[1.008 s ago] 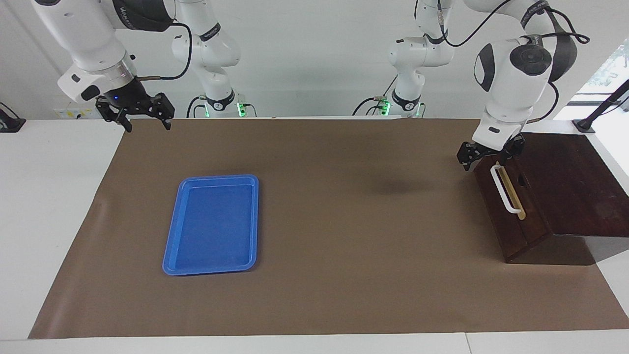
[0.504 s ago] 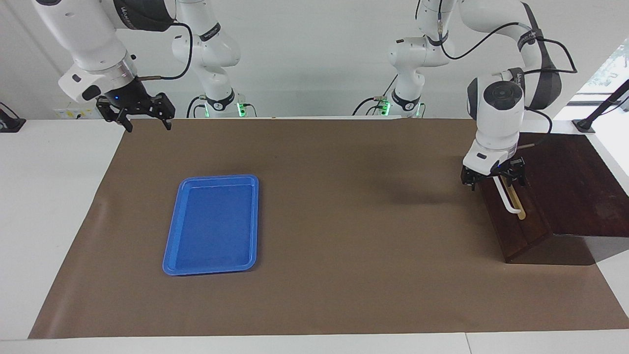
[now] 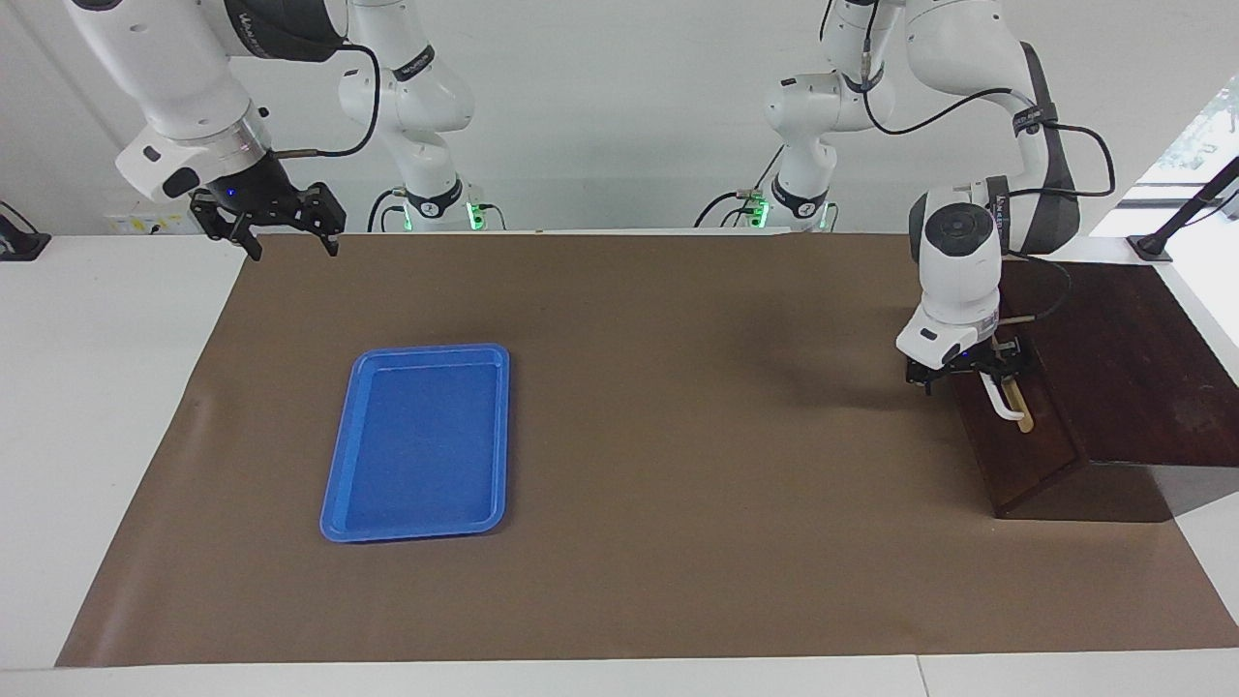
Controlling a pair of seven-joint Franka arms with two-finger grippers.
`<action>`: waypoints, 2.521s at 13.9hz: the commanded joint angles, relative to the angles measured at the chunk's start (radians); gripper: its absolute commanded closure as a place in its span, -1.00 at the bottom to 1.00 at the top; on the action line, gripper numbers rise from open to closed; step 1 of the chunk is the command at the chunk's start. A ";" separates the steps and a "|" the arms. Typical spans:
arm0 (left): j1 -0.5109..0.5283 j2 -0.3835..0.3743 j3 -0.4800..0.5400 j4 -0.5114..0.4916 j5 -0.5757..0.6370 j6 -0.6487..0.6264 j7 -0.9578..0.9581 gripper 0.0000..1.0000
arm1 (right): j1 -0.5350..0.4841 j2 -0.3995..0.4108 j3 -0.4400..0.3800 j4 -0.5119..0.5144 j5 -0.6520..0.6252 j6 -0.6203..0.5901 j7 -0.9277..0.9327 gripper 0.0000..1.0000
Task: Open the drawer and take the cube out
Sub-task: 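Pull the wooden drawer open toward the robot with the left gripper, then lower the left gripper into the drawer onto the yellow cube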
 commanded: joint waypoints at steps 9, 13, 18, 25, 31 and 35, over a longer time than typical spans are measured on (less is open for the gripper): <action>-0.248 0.020 -0.004 0.034 -0.172 -0.053 -0.227 -1.00 | -0.010 -0.007 0.009 -0.005 0.001 0.013 0.005 -1.00; -0.247 0.027 -0.004 0.116 -0.210 -0.140 -0.228 -1.00 | -0.010 -0.007 0.009 -0.005 0.001 0.011 0.005 -1.00; -0.219 0.033 0.010 0.374 -0.349 -0.413 -0.323 -1.00 | -0.008 -0.007 0.009 -0.005 0.001 0.011 0.009 -1.00; -0.017 -0.052 0.011 0.349 -0.429 -0.484 -0.913 -1.00 | -0.010 -0.007 0.009 -0.005 0.001 0.013 0.009 -1.00; 0.074 -0.114 0.011 0.215 -0.443 -0.410 -1.365 -1.00 | -0.011 -0.007 0.009 -0.005 0.001 0.013 0.009 -1.00; 0.132 -0.186 0.011 0.040 -0.498 -0.230 -1.567 -1.00 | -0.017 -0.007 0.009 -0.005 0.001 0.013 0.009 -1.00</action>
